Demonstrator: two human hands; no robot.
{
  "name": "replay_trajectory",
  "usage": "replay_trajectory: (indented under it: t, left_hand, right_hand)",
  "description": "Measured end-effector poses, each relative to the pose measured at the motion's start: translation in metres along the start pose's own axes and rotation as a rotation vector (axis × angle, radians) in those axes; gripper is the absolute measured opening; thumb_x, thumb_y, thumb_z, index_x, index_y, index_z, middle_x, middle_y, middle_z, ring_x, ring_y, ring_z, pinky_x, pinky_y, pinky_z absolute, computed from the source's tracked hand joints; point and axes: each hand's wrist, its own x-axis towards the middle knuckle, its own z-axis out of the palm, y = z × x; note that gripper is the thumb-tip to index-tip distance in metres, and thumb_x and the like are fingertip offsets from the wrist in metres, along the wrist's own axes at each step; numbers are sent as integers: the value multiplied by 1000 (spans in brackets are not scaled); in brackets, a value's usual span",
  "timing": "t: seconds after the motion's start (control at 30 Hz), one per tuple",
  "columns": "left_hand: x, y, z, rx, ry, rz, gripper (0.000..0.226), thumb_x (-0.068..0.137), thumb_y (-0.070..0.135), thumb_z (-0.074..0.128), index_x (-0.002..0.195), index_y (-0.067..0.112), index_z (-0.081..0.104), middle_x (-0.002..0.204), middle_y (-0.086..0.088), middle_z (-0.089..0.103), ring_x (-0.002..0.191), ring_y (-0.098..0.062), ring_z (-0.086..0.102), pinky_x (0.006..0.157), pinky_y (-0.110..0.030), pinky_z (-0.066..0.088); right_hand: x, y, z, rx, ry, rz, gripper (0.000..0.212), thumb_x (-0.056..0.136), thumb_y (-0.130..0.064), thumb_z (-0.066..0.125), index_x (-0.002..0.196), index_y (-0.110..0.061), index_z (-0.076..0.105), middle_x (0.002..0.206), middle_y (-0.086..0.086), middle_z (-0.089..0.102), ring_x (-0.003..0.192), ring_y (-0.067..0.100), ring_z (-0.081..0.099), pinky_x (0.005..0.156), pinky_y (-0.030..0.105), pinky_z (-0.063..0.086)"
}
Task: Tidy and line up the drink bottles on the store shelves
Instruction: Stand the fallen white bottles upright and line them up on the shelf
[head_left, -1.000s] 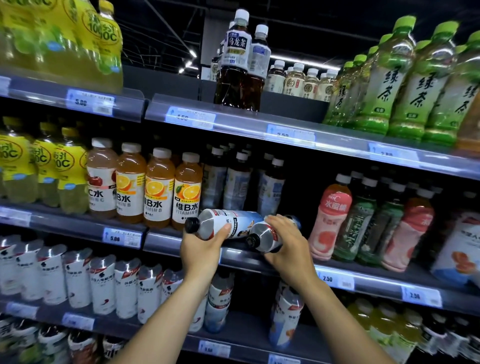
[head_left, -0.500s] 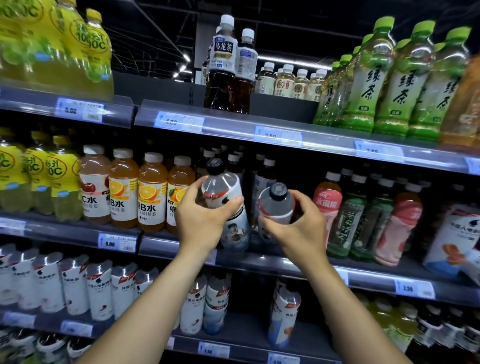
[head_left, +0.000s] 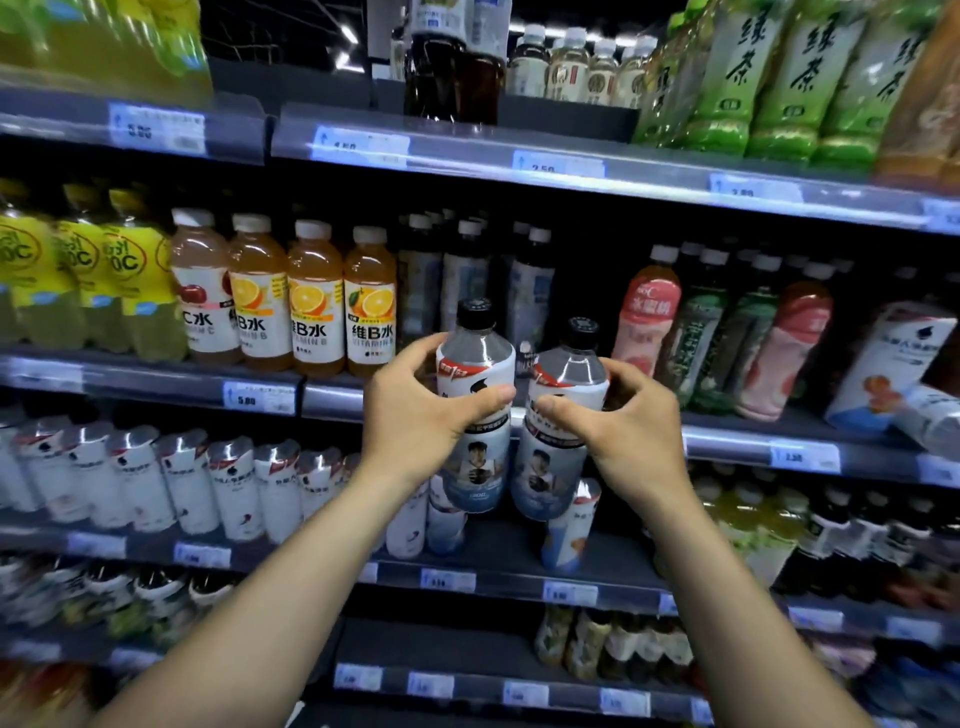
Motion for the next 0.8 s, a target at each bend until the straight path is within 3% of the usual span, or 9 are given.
replay_trajectory:
  t: [0.1, 0.2, 0.27, 0.37, 0.47, 0.53, 0.6, 0.73, 0.8]
  left_hand:
    - [-19, -26, 6, 163, -40, -73, 92, 44, 72, 87, 124, 32, 68, 111, 16, 76, 104, -5, 71, 90, -41, 59]
    - [-35, -53, 18, 286, -102, -141, 84, 42, 74, 83, 115, 35, 70, 102, 19, 77, 95, -4, 72, 85, -39, 60]
    - [-42, -71, 27, 315, -126, -184, 78, 45, 65, 86, 112, 30, 70, 99, 16, 77, 91, -6, 72, 84, -39, 60]
    - [-48, -100, 43, 343, -139, -232, 82, 53, 47, 95, 125, 23, 63, 112, 9, 72, 101, -13, 69, 91, -37, 57]
    - [-50, -126, 56, 340, -149, -260, 83, 56, 38, 96, 129, 20, 61, 118, 7, 69, 104, -14, 65, 93, -32, 54]
    - [-49, -141, 62, 325, -163, -278, 82, 57, 33, 97, 130, 16, 63, 119, 8, 69, 106, -12, 64, 95, -30, 52]
    - [-45, -153, 67, 333, -178, -281, 87, 56, 34, 98, 134, 15, 64, 124, 5, 69, 110, -11, 63, 97, -28, 50]
    - [-37, -169, 81, 435, -185, -244, 87, 59, 34, 97, 137, 15, 62, 117, 2, 56, 106, -11, 52, 89, -15, 36]
    - [-32, -176, 88, 478, -168, -240, 89, 57, 39, 97, 136, 16, 63, 109, 3, 56, 102, -14, 56, 85, -17, 39]
  right_hand:
    - [-23, 30, 5, -108, -19, 100, 54, 62, -41, 95, 109, -24, 73, 98, -12, 79, 91, 6, 75, 85, 39, 61]
    - [-39, 56, 9, -248, -37, 170, 58, 56, -57, 88, 104, -29, 72, 94, -15, 77, 87, 3, 72, 81, 38, 59]
    - [-46, 72, 11, -284, -33, 228, 47, 56, -54, 86, 94, -32, 72, 87, -17, 77, 82, 1, 71, 78, 37, 59]
    - [-54, 92, 12, -297, -14, 279, 35, 59, -49, 88, 85, -38, 68, 80, -22, 73, 79, -4, 69, 75, 29, 58]
    - [-58, 119, 15, -296, -11, 305, 37, 66, -37, 92, 75, -42, 57, 74, -30, 62, 72, -13, 58, 68, 18, 46]
    - [-59, 142, 19, -291, -1, 329, 31, 63, -40, 91, 84, -34, 68, 79, -22, 71, 76, -6, 66, 69, 23, 51]
    - [-58, 161, 22, -281, -7, 346, 40, 61, -42, 89, 95, -27, 73, 85, -16, 76, 80, -2, 70, 72, 26, 56]
    - [-54, 179, 25, -229, -18, 366, 35, 65, -30, 91, 94, -29, 71, 86, -16, 75, 78, -9, 67, 65, 13, 50]
    - [-51, 184, 30, -209, -6, 361, 35, 66, -26, 91, 93, -31, 68, 85, -18, 73, 78, -14, 65, 65, 11, 47]
